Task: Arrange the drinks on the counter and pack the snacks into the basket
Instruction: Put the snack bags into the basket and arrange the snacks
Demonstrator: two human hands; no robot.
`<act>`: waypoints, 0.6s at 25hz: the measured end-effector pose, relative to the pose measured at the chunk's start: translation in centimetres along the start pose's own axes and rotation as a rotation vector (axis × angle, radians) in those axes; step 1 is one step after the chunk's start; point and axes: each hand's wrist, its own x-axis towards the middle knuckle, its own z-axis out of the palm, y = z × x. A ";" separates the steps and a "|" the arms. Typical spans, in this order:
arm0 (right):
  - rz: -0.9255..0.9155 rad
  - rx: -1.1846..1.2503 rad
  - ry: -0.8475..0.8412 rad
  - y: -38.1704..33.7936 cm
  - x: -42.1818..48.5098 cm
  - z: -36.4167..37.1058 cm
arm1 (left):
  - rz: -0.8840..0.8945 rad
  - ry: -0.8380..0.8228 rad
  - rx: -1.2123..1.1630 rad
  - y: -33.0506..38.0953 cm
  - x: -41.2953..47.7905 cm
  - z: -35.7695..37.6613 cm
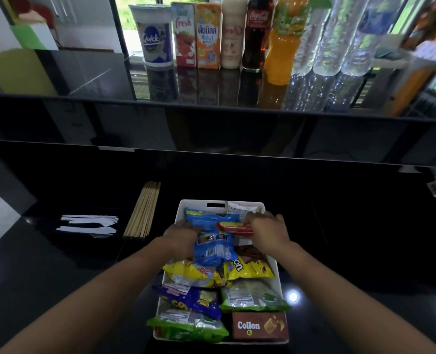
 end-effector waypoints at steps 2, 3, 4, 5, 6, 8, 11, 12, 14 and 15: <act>-0.049 0.019 0.008 -0.1 0.7 0.0 | 0.017 0.073 0.101 -0.2 0.2 0.4; -0.072 0.025 0.000 -0.3 1.2 0.1 | 0.039 0.096 0.115 -0.2 0.3 0.5; -0.094 0.022 -0.008 -0.6 1.7 0.2 | 0.056 0.106 0.098 -0.4 0.3 0.6; -0.111 0.009 -0.012 -0.9 2.2 0.4 | 0.060 0.099 0.052 -0.7 0.2 0.5; -0.121 -0.010 -0.014 -1.2 2.6 0.8 | 0.056 0.089 -0.001 -0.9 0.2 0.5; -0.117 -0.019 -0.030 -1.4 3.3 1.5 | 0.062 0.114 -0.035 -1.3 0.1 0.5; -0.085 0.044 -0.056 -0.9 3.5 2.7 | 0.116 0.253 0.053 -1.6 0.0 0.3; -0.079 0.061 -0.052 -0.7 3.4 3.1 | 0.140 0.282 0.096 -1.7 -0.1 0.1; -0.066 0.083 -0.039 -0.4 3.1 4.0 | 0.152 0.338 0.176 -1.7 -0.2 -0.2; -0.057 0.092 -0.035 -0.4 3.2 4.4 | 0.142 0.380 0.179 -1.7 -0.1 -0.2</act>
